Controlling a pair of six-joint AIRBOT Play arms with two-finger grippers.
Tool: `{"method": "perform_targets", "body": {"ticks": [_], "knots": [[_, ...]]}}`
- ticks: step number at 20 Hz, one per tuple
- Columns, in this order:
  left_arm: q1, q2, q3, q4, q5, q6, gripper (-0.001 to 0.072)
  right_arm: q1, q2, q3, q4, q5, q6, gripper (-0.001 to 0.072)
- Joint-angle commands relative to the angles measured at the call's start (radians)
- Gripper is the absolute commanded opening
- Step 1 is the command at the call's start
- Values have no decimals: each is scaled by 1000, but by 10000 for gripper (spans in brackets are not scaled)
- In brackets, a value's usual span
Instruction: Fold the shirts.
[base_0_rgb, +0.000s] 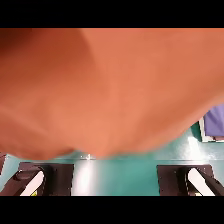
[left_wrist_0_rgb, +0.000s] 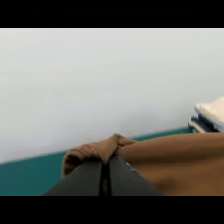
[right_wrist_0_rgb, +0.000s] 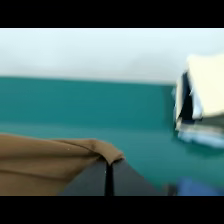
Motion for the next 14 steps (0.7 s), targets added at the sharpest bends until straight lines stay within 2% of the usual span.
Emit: {"method": "perform_targets", "body": {"ticks": [1, 4, 7, 10, 14], "knots": [[1, -111, -177, 5, -195, 0, 23, 79, -95, -210, -58, 85, 7, 11], [1, -217, -406, -3, -221, 0, 23, 231, -237, -375, -233, 98, 6, 11], [0, -348, -616, -4, -150, 0, 24, 323, -426, -454, -283, 68, 5, 11], [0, -513, -685, -10, -24, 6, 24, 346, -614, -430, -283, -5, 5, 11], [0, -674, -645, -135, 269, 19, 23, 346, -814, -233, -262, -64, 1, 11]]}}
